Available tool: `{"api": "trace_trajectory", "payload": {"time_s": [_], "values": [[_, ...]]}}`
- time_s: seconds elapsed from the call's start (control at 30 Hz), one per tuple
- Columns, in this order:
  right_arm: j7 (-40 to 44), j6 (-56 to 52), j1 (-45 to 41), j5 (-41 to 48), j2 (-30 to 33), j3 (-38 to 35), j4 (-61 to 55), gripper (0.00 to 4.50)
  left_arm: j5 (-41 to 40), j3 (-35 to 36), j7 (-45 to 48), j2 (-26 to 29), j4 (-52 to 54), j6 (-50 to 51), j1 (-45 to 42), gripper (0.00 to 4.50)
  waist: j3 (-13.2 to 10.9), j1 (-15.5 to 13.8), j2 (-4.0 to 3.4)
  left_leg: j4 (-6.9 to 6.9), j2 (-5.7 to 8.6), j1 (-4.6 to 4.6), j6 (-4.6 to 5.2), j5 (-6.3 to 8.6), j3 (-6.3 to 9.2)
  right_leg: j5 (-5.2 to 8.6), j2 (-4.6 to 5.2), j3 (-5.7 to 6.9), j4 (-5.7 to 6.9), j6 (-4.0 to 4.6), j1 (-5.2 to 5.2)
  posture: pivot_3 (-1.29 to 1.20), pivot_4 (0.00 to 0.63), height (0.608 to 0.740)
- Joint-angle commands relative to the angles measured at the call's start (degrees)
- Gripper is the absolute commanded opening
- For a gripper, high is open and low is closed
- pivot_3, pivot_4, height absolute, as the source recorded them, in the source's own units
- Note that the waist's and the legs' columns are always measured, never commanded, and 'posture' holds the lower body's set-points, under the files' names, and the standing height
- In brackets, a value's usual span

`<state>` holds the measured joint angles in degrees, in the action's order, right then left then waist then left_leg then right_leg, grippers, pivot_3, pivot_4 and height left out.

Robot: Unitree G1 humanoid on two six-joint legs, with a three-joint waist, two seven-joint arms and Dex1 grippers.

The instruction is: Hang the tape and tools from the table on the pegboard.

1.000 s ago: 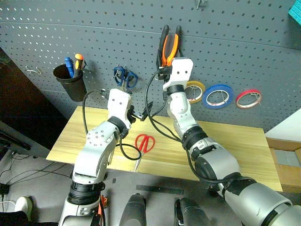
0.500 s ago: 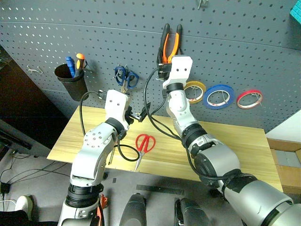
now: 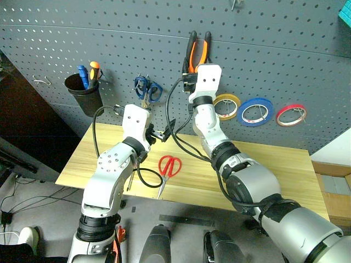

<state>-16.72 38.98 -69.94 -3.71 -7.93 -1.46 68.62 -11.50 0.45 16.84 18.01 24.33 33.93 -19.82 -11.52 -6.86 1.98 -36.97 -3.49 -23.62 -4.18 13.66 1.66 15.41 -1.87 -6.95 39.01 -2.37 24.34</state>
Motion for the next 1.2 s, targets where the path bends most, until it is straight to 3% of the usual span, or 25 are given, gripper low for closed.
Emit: {"api": "trace_trajectory", "payload": {"time_s": [0.03,0.2,0.4,0.57,0.7,0.83,0.97,1.2], "values": [[1.68,-0.1,2.41,-0.79,-0.8,0.72,-1.94,2.68,-0.21,0.98,-0.22,0.44,2.92,-0.19,0.52,4.5,0.0,0.01,0.0,0.01,0.0,0.02,0.0,0.0,0.0,0.0,0.0,0.0,0.0,0.0,0.0,0.4,0.207,0.74],[2.3,-0.43,5.84,-2.7,-0.72,2.46,-4.74,2.68,-0.1,0.95,-0.23,0.33,2.91,-0.2,0.7,4.5,-0.19,-0.29,-0.08,0.08,0.0,-0.06,0.0,0.0,0.02,0.02,0.0,0.03,-0.03,0.03,0.04,0.38,0.21,0.74],[4.55,-1.09,9.25,-2.6,0.53,3.12,-8.87,4.49,-0.04,0.53,-0.16,-0.18,2.03,-0.78,0.61,4.5,-0.21,-0.56,-0.09,0.12,-0.03,-0.15,-0.01,0.01,0.04,0.07,0.0,0.06,-0.1,0.1,0.11,0.36,0.21,0.74],[9.86,-4.25,14.88,-0.76,1.29,3.48,-18.1,4.49,-0.21,0.22,-0.22,-0.98,1.57,-1.03,0.95,4.5,-0.22,-0.5,-0.11,0.12,-0.03,-0.16,-0.02,0.02,0.04,0.08,0.0,0.06,-0.11,0.1,0.11,0.32,0.21,0.74],[23.96,-19.09,27.67,4.66,2.76,8.37,-42.27,4.49,-0.96,0.41,-1.27,-3.02,1.95,-0.06,4.31,4.5,-0.27,-0.13,-0.19,0.12,-0.04,-0.16,-0.02,0.03,0.04,0.11,0.0,0.05,-0.14,0.07,0.07,0.28,0.215,0.74],[31.8,-34.53,37.85,9.27,6.06,12.8,-64.6,4.49,-0.64,0.25,-2.63,-4.21,3.44,0.82,8.54,4.5,-0.42,0.57,-0.4,0.11,-0.06,-0.22,-0.02,0.03,0.08,0.11,0.01,0.06,-0.16,0.07,0.08,0.23,0.224,0.74],[42.25,-47.74,50.63,15.91,14.99,17.97,-82.3,4.49,2.43,-0.44,-8.34,-7.19,1.09,2.49,13.87,4.5,-0.54,1.44,-0.49,0.06,-0.04,-0.13,-0.01,0.04,0.13,0.19,0.01,0.06,-0.2,0.0,-0.07,0.18,0.233,0.74],[53.27,-56.63,60.97,17.45,30.89,18.5,-90.93,4.49,9.3,-7.23,-12.46,-8.41,-8.93,5.29,16.44,4.5,-1.48,4.09,-0.54,-0.04,0.01,-0.08,0.01,0.02,0.13,0.4,0.01,0.01,-0.22,-0.31,-0.14,0.11,0.26,0.74]]}}
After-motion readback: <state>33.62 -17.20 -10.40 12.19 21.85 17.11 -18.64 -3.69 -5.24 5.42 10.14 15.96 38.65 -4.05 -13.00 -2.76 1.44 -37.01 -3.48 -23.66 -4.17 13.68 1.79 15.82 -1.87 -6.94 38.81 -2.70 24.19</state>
